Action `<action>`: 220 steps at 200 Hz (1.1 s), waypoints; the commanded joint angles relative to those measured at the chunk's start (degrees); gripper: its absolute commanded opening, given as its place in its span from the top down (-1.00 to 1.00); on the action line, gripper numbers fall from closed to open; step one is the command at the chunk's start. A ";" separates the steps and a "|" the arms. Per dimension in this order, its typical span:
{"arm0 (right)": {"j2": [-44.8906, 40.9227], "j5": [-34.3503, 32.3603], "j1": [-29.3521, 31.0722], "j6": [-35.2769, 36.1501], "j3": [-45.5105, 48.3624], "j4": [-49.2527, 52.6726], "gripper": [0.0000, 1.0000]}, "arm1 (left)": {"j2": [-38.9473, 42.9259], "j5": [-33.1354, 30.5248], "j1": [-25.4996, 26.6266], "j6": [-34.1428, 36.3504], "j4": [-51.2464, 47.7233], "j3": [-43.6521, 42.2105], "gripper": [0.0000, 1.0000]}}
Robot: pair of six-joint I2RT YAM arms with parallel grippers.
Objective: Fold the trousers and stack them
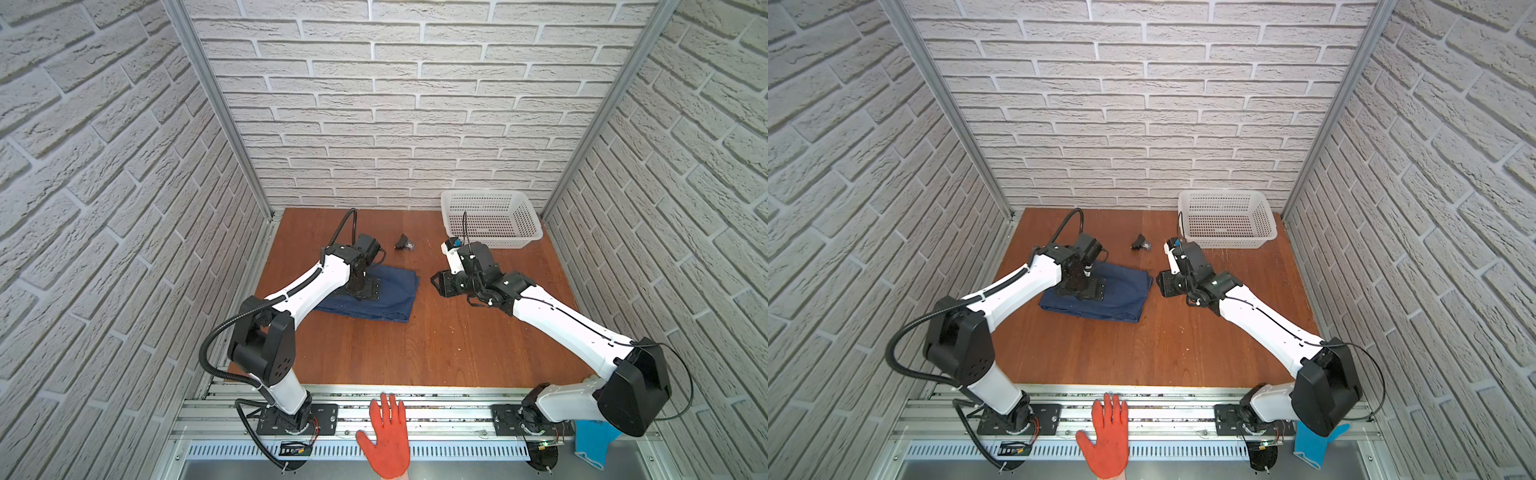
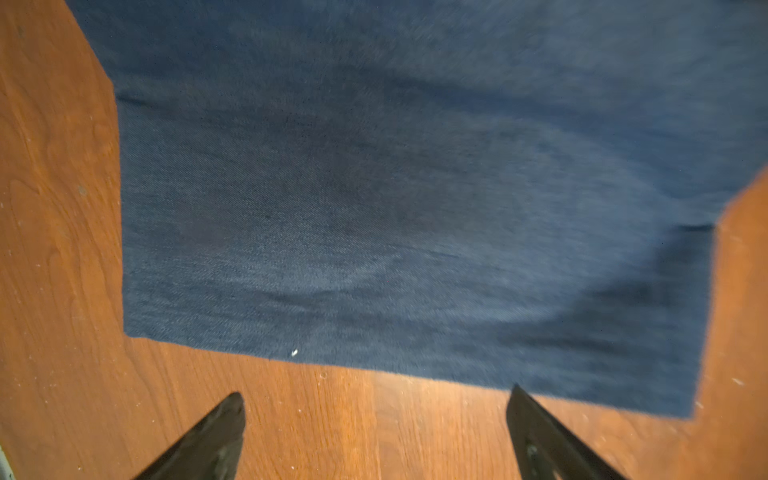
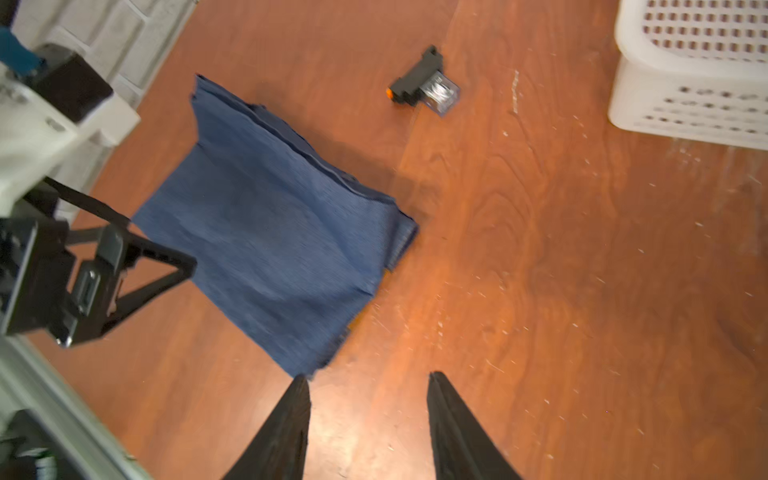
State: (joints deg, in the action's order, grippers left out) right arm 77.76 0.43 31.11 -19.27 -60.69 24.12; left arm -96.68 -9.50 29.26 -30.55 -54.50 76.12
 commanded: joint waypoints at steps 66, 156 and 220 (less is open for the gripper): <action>-5.27 -3.57 0.79 0.90 6.89 -4.10 0.06 | -15.10 0.28 -4.26 0.41 4.72 3.25 -0.96; -3.07 -5.87 0.88 1.94 3.07 -3.09 0.06 | -26.82 2.09 -18.10 6.69 -1.70 16.14 -0.96; 0.47 -6.22 0.88 2.56 -0.87 -2.60 0.06 | -39.25 2.12 -25.36 10.42 -8.48 36.76 -0.96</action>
State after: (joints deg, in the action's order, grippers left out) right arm 77.52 -4.97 31.51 -17.74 -59.44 22.11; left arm -129.82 -4.62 6.13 -22.48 -59.42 107.42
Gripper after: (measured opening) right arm 0.469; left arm 0.981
